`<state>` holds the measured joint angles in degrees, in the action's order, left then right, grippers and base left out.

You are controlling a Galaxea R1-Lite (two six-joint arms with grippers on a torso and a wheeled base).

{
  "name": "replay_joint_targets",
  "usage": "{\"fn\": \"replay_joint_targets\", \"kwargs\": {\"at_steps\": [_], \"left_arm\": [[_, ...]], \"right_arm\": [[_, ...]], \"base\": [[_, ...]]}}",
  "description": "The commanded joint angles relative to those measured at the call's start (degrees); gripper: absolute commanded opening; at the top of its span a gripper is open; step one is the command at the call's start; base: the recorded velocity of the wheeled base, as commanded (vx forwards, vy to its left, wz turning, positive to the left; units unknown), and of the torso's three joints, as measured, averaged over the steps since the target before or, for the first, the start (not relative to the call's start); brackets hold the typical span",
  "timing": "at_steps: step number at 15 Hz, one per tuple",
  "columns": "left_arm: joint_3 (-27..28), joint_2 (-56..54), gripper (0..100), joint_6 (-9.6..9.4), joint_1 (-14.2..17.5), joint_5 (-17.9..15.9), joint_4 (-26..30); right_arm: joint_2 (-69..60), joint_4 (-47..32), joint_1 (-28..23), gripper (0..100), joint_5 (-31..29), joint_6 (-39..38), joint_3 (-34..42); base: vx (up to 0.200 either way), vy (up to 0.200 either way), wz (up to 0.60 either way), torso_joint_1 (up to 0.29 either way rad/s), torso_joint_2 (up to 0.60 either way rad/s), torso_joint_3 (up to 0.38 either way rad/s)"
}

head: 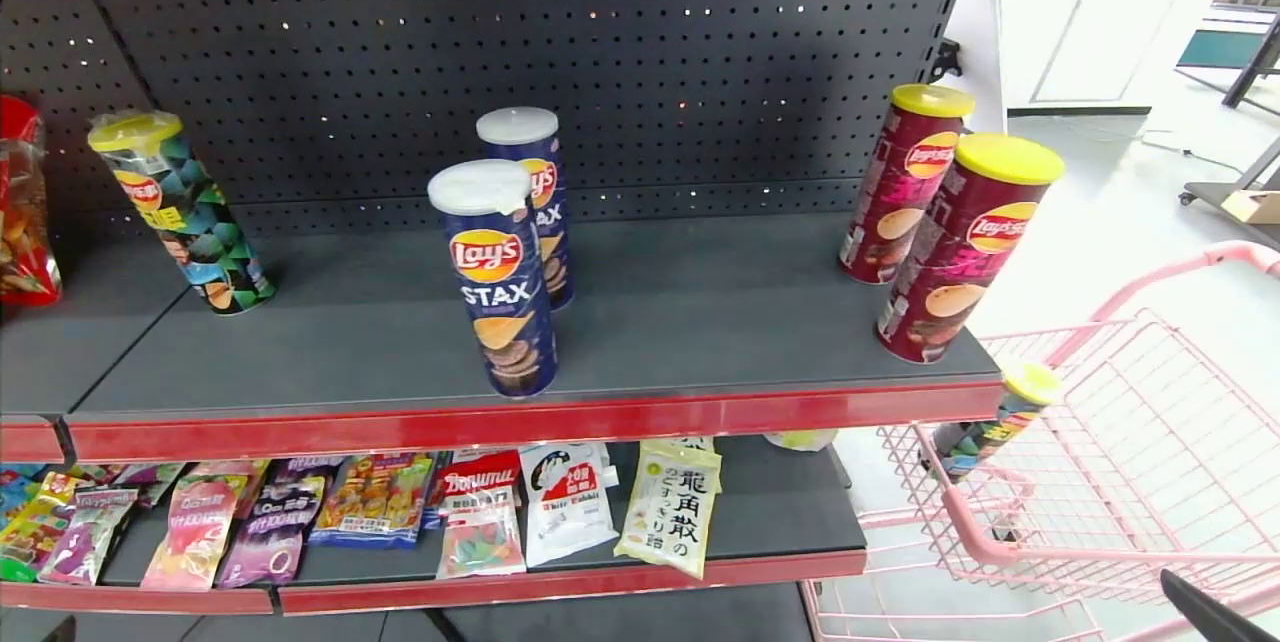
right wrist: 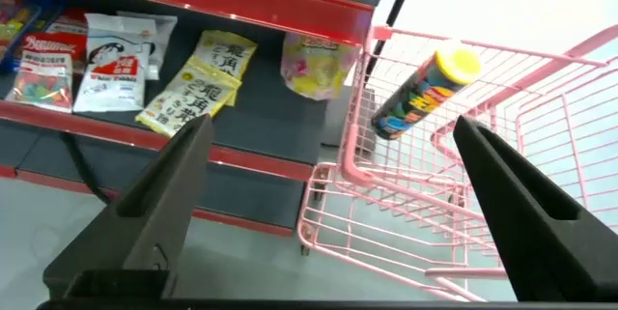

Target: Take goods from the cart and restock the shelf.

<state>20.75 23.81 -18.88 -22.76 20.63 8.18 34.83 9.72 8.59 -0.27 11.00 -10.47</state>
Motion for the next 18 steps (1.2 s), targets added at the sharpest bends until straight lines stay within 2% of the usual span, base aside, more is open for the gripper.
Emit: {"fn": "replay_joint_targets", "kwargs": {"at_steps": [1, 5, 7, 9, 12, 14, 17, 18], "left_arm": [[0.26, 0.71, 100, -0.01, 0.0, 0.03, -0.01], [-0.18, 0.98, 100, -0.01, 0.0, 0.2, 0.08], [-0.18, 1.06, 100, -0.1, 0.0, 0.2, 0.08], [0.17, 1.33, 100, -1.16, 0.0, -0.06, -0.01], [0.35, 1.33, 100, -1.24, -0.09, -0.41, -0.01], [0.52, 1.24, 100, -1.33, -0.18, -2.35, -0.09], [0.52, 1.15, 100, -2.03, -0.18, -2.43, -0.09], [0.61, 1.15, 100, -2.12, -0.18, -2.43, -0.09]], "right_arm": [[0.86, 0.04, 0.02, 100, 0.0, -0.01, -0.34], [1.29, 0.04, 0.02, 100, 0.0, -0.01, -0.69], [1.29, 0.04, 0.11, 100, 0.18, 0.08, -0.69], [1.73, 0.04, 0.11, 100, 0.36, 0.34, -0.69], [2.09, 0.04, 0.11, 100, 0.27, 0.34, -0.69], [2.09, 0.04, 0.02, 100, 0.27, 0.34, -0.69], [2.44, 0.13, -0.16, 100, 0.09, 0.25, -0.69], [2.52, 0.13, -0.42, 100, 0.09, 0.25, -0.78]], "base": [[0.0, -0.2, 0.0, 0.007, 0.01, 0.002], [0.0, -0.2, 0.0, 0.002, 0.0, 0.004], [0.0, 0.0, 0.0, 0.0, 0.0, 0.0], [0.0, 0.0, 0.0, 0.0, 0.0, 0.0], [0.0, 0.0, -0.6, 0.004, 0.0, 0.004], [0.0, 0.0, -0.6, 0.0, 0.0, 0.0], [0.0, 0.0, -0.6, 0.002, 0.0, 0.004], [0.0, 0.0, 0.0, 0.0, 0.0, 0.0]]}}
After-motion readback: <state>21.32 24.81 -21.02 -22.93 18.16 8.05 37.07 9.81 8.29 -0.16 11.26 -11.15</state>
